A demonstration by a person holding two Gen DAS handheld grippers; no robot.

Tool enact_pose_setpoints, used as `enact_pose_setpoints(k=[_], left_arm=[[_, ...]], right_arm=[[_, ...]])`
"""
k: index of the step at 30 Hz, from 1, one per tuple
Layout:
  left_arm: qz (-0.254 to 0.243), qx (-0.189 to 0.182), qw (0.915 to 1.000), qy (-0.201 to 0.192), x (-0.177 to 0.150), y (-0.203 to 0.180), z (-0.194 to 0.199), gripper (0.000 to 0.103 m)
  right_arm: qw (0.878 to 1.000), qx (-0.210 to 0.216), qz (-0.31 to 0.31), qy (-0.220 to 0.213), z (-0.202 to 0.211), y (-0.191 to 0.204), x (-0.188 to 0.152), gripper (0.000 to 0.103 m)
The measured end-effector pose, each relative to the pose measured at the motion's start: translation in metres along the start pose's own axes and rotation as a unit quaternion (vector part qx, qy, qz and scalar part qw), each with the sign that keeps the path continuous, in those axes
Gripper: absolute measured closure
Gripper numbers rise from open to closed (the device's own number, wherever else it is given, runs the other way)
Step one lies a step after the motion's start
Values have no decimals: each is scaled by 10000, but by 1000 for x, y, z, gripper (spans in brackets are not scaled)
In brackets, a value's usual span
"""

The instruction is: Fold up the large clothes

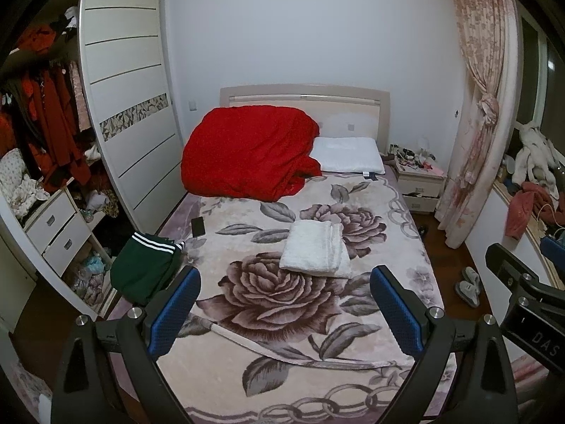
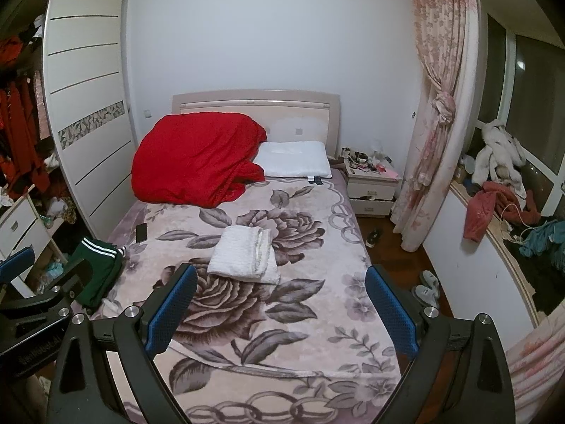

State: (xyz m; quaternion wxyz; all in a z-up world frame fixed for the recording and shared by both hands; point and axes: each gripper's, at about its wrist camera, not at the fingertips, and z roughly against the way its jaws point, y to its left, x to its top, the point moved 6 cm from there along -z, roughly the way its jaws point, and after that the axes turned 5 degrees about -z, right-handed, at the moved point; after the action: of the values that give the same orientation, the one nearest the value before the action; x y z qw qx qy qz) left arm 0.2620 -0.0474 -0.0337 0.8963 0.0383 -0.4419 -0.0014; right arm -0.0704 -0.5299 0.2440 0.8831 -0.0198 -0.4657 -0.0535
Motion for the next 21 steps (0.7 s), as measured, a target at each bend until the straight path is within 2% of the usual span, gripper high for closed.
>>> enact_pose_setpoints(k=[21], left_arm=[[8,0,9999,-117,12,3,11,5]], right_arm=[[10000,31,33,-44,2,10,7,5]])
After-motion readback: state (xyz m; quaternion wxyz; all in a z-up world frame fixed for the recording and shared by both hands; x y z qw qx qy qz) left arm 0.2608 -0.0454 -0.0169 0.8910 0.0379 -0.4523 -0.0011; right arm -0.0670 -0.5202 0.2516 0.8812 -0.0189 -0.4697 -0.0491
